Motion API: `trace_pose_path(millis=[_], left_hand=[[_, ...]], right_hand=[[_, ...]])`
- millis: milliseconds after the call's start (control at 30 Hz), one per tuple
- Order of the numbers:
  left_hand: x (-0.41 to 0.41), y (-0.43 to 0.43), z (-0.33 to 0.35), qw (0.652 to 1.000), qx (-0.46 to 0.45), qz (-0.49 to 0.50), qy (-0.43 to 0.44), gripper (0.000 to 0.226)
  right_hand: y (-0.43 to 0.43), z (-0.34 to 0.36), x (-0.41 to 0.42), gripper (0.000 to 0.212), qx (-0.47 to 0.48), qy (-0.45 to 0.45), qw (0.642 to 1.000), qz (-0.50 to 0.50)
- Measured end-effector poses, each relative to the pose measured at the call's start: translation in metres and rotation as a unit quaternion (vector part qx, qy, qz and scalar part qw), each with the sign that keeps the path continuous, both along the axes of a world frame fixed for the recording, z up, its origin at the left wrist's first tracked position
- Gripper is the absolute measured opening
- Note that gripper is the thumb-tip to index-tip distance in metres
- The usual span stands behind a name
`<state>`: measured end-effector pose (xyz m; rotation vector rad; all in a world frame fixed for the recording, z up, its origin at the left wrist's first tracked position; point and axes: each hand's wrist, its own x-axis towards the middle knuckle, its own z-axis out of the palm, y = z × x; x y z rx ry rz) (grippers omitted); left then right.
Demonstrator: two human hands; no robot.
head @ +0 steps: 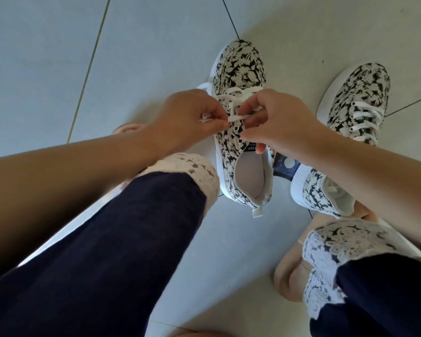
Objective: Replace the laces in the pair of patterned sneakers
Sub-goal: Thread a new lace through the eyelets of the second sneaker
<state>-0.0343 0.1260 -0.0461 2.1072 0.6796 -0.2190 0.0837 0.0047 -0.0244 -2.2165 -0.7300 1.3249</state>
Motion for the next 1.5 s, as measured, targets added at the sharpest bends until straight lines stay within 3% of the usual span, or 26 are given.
trace_pose_path(millis=[133, 400, 900, 1000, 1167, 1333, 1400, 1500], left_hand=[[0.001, -0.009, -0.007, 0.999, 0.037, 0.02, -0.018, 0.016], [0.003, -0.014, -0.011, 0.997, 0.023, 0.077, -0.009, 0.012], [-0.002, -0.021, -0.013, 0.996, -0.007, 0.092, 0.009, 0.016], [0.001, -0.027, -0.013, 0.995, -0.027, 0.099, 0.01, 0.014], [0.001, -0.031, -0.014, 0.987, -0.088, 0.134, 0.004, 0.008], [0.0, -0.024, -0.006, 0.981, -0.105, 0.162, -0.013, 0.005], [0.001, -0.017, -0.004, 0.979, -0.092, 0.182, -0.011, 0.003], [0.006, -0.004, -0.003, 0.967, -0.085, 0.241, -0.022, 0.01]], right_hand=[[-0.001, -0.003, -0.001, 0.033, 0.01, 0.048, 0.997, -0.053], [-0.003, -0.004, 0.002, 0.031, 0.014, 0.106, 0.99, -0.094], [-0.006, -0.01, 0.0, 0.04, 0.039, 0.097, 0.99, -0.095], [-0.007, -0.011, -0.002, 0.04, 0.049, 0.055, 0.995, -0.068], [-0.008, -0.018, -0.007, 0.027, 0.07, -0.137, 0.986, 0.062], [-0.02, 0.003, 0.003, 0.025, 0.067, -0.216, 0.969, 0.101], [-0.03, 0.024, 0.008, 0.024, 0.096, -0.182, 0.977, 0.058], [-0.047, 0.054, 0.006, 0.024, 0.071, -0.024, 0.995, 0.067]])
